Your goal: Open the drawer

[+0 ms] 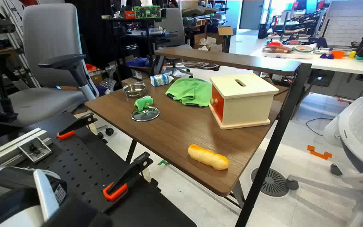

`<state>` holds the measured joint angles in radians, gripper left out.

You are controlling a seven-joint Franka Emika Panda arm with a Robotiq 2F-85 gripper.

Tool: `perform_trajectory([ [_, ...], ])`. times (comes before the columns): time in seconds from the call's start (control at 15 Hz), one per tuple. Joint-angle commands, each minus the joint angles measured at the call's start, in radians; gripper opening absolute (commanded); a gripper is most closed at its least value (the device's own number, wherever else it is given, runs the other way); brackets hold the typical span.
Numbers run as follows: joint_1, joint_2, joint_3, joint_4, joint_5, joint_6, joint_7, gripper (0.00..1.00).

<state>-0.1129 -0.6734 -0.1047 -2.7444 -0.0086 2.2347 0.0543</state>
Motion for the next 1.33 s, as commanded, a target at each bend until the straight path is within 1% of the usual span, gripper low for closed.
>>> perform_trajectory([
  [0.0,-0.008,0.000,0.007,0.002,0.006,-0.003,-0.005,1.00],
  [0.33,-0.008,0.000,0.007,0.002,0.006,-0.003,-0.005,1.00],
  [0.53,-0.019,0.023,0.043,0.001,-0.006,0.027,0.053,1.00],
  [0.67,-0.022,0.054,0.076,-0.001,-0.003,0.075,0.126,1.00],
  [0.8,-0.035,0.104,0.127,-0.004,-0.015,0.147,0.227,1.00],
  [1.0,-0.074,0.213,0.219,0.011,-0.048,0.258,0.413,1.00],
  [1.27,-0.138,0.376,0.310,0.052,-0.150,0.353,0.638,1.00],
])
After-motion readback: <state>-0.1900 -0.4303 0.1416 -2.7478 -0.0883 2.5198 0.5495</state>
